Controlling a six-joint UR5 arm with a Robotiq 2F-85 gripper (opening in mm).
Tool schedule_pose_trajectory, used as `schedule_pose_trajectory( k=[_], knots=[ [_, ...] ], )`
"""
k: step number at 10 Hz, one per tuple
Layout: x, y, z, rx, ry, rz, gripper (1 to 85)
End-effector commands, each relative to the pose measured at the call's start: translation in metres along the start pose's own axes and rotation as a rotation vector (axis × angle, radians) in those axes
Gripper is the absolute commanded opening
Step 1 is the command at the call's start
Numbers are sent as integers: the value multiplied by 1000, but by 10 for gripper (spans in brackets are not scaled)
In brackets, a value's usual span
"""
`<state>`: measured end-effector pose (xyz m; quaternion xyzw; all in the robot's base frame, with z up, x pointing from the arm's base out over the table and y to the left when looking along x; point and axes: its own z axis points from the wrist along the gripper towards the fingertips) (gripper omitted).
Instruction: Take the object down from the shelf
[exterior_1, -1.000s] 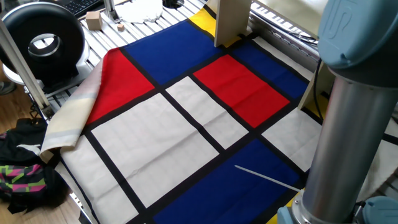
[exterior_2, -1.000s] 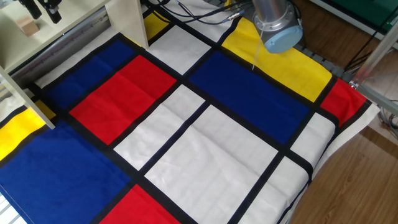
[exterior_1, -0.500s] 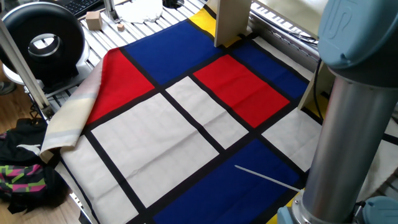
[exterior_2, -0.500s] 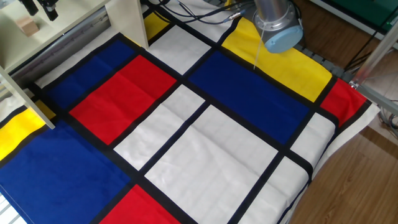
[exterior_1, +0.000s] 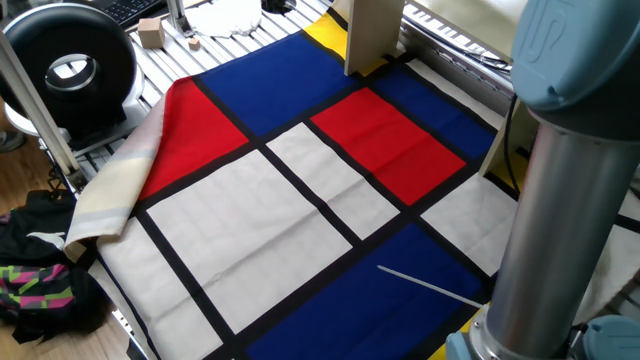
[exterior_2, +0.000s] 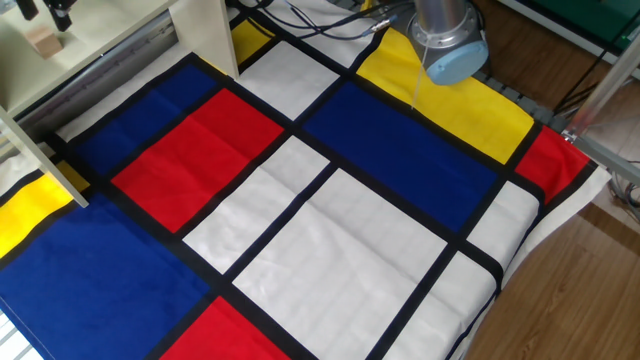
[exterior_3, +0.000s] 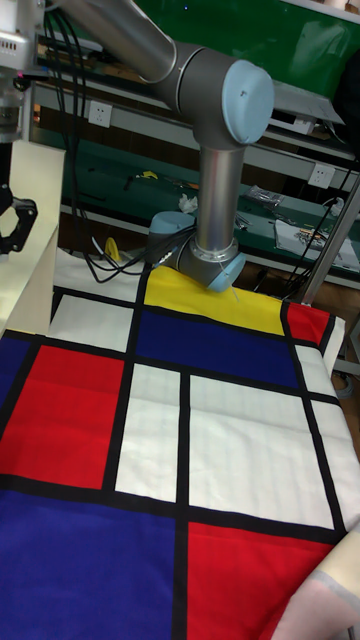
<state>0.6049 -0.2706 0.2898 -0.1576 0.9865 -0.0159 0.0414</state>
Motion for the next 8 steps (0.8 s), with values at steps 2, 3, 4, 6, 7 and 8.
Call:
schedule_pose_trajectory(
  k=[2, 3, 4, 6, 7, 8],
  knots=[
    [-16, -1, 7, -12, -24, -29, 503],
    [-17, 0, 8, -11, -24, -32, 507],
    [-18, -2, 9, -8, -26, -32, 507],
    [-22, -3, 13, -9, -28, -32, 503],
    [-24, -6, 16, -10, -32, -37, 503],
    [-26, -7, 18, -11, -34, -39, 503]
  ],
)
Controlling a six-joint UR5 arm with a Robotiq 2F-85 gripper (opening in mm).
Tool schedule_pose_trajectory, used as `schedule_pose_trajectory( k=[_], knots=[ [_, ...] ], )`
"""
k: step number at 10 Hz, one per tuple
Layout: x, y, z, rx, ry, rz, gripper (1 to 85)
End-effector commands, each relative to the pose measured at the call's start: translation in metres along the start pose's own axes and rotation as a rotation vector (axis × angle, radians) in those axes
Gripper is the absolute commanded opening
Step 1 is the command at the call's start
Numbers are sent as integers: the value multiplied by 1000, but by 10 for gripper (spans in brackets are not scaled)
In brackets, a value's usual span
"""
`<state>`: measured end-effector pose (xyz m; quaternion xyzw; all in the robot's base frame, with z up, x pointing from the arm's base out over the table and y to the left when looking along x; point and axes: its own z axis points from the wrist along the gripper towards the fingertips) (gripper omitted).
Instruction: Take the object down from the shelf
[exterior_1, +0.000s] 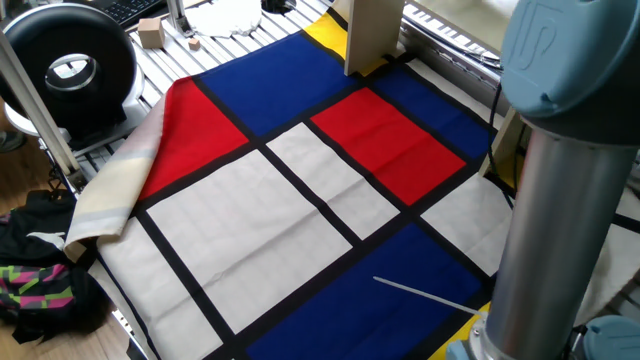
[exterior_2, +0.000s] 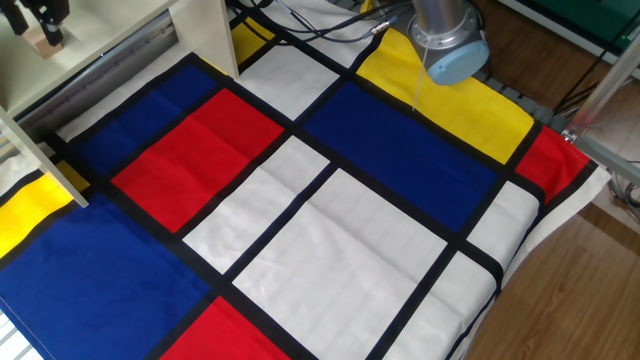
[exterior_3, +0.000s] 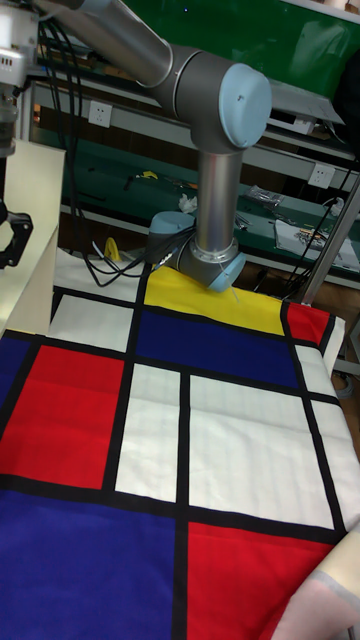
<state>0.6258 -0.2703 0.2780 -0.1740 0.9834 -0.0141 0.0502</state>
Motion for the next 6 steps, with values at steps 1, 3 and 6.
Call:
schedule_pose_trajectory(
  k=[1, 3, 6],
  knots=[
    [-9, -2, 7, -8, -14, -8, 503],
    [-11, -4, 11, -10, -12, -14, 497],
    [-9, -5, 8, 1, -12, 25, 330]
  ],
)
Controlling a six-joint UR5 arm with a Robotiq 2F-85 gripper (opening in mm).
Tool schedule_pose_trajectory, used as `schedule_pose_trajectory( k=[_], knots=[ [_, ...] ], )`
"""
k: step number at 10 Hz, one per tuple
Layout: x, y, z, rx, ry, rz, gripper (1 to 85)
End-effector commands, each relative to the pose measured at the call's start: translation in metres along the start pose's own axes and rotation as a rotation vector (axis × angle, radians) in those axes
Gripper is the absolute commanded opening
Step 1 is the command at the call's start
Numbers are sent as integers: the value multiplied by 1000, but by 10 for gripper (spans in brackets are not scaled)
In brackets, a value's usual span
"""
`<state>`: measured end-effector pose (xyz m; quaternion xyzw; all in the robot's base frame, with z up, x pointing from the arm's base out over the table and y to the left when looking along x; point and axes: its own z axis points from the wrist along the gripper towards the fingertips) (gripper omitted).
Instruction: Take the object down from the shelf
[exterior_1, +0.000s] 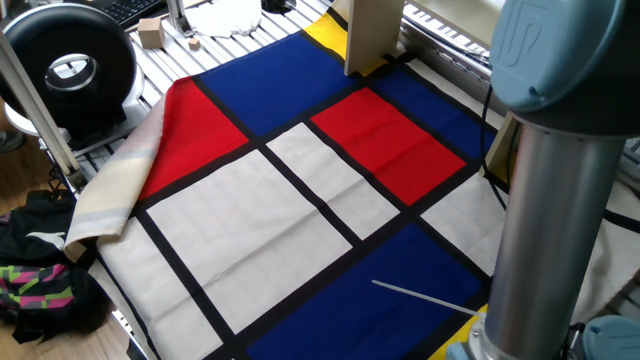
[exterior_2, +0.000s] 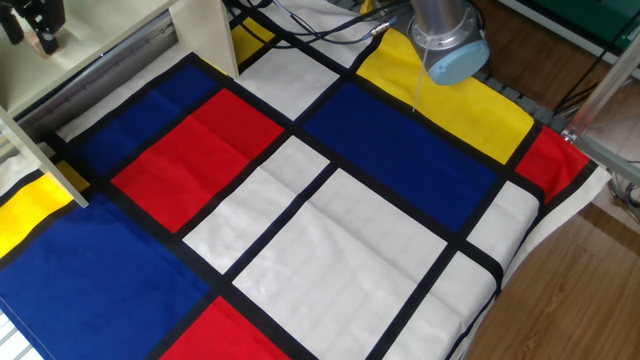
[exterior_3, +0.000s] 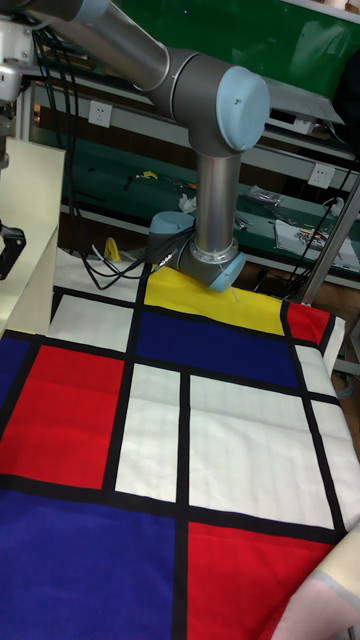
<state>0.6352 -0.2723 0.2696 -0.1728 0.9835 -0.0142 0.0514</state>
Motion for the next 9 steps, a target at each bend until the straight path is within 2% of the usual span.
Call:
schedule_pose_trajectory(
  k=[1, 3, 4, 5, 9],
  knots=[
    [0, 0, -3, 7, -2, 29, 310],
    [0, -1, -5, 23, -1, 53, 230],
    [-5, -1, -5, 32, -16, 83, 87],
    [-6, 0, -6, 35, -17, 90, 13],
    [-5, 13, -14, 17, -15, 120, 13]
  ],
)
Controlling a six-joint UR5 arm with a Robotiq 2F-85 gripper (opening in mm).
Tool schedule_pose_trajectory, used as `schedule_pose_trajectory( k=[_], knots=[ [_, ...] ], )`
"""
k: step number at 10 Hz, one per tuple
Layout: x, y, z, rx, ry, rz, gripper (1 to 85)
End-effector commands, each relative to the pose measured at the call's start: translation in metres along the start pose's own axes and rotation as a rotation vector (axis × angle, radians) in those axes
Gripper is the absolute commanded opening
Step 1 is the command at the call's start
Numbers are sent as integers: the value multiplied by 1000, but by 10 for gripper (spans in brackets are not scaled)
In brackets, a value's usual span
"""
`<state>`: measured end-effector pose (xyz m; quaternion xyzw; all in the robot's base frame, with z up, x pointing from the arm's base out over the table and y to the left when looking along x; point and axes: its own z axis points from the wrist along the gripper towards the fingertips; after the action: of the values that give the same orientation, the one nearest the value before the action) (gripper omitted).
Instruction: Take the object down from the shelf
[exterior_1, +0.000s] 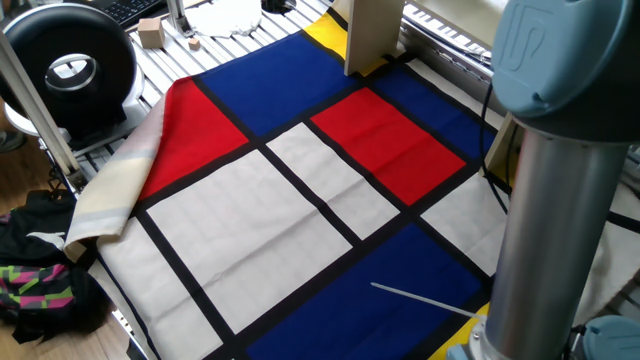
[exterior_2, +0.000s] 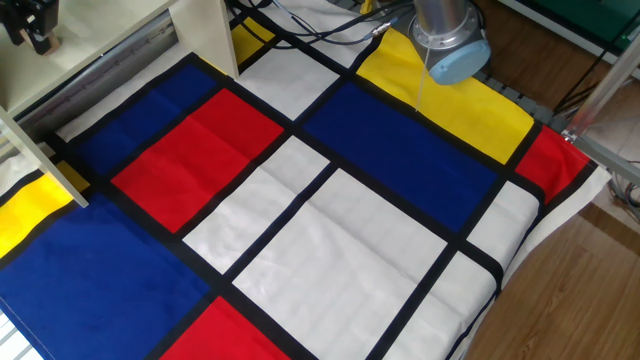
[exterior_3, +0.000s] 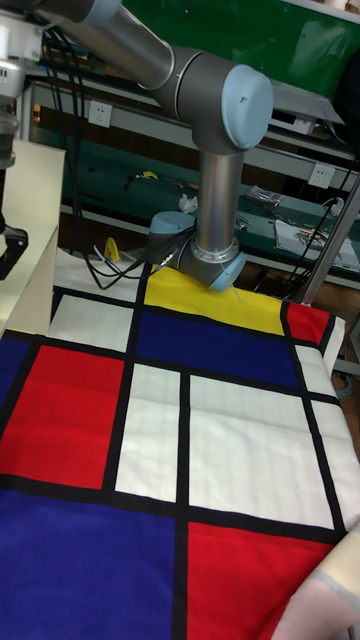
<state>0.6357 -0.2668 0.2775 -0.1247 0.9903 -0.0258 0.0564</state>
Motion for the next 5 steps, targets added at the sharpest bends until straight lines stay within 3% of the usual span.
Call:
schedule_pose_trajectory(
  k=[1, 5],
  knots=[
    [0, 13, -9, -22, -12, 32, 13],
    [5, 35, -21, -45, -27, 67, 13]
  ],
)
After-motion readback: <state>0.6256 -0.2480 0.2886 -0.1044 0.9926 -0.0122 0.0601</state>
